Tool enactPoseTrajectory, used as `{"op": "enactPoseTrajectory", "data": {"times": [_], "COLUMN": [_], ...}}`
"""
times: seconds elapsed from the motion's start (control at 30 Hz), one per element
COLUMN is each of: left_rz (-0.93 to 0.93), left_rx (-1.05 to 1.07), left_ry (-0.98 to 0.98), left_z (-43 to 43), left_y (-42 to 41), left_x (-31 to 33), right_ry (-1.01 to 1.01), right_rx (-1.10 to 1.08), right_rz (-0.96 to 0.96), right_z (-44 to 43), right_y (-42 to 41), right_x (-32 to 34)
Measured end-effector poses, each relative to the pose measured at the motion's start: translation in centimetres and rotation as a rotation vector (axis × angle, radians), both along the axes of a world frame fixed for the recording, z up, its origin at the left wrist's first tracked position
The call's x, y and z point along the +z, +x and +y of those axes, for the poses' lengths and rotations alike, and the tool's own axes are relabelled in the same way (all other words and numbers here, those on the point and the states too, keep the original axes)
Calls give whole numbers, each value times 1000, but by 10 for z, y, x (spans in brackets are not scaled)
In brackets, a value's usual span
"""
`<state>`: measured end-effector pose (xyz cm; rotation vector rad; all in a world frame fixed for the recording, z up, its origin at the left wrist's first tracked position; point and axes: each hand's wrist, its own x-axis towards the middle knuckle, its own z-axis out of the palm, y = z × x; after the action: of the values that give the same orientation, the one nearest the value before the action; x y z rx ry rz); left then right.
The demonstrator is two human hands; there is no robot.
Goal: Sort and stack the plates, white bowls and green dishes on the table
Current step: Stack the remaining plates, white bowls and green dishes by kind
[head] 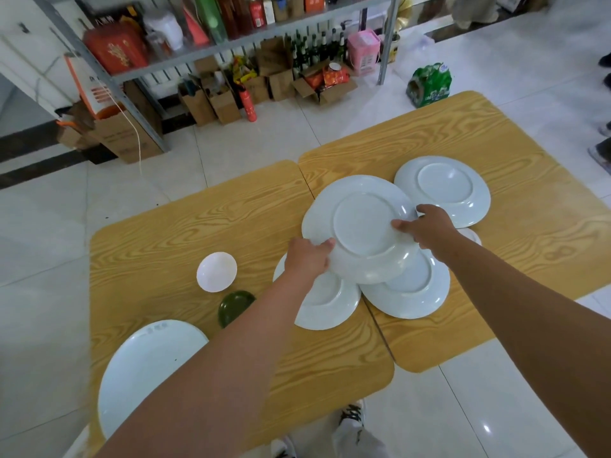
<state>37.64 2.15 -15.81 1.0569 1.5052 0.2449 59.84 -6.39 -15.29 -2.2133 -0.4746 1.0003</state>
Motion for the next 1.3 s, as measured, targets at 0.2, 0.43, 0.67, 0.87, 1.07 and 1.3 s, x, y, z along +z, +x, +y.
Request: {"op": "enactPoseTrajectory", "data": {"times": [0.2, 0.43, 0.67, 0.87, 1.07, 1.3], "left_rz": [-246, -421, -294, -317, -159, 206], "left_rx": [279, 311, 424, 523, 534, 356], "left_ry": [-89, -36, 218, 270, 391, 320], "left_z": [10, 25, 29, 29, 15, -21], "left_y": [-58, -168, -276, -358, -412, -466], "left_x": [61, 98, 94, 84, 65, -4], "right_ry": [301, 399, 505, 357, 189, -26], "right_rx": [-57, -56, 169, 237, 354, 542], "right_rz": [44, 59, 24, 58, 78, -65], "right_z": [9, 19, 29, 51, 59, 30], "right_y": [-64, -164, -271, -343, -390, -423], "right_x": [54, 100, 94, 87, 59, 4]}}
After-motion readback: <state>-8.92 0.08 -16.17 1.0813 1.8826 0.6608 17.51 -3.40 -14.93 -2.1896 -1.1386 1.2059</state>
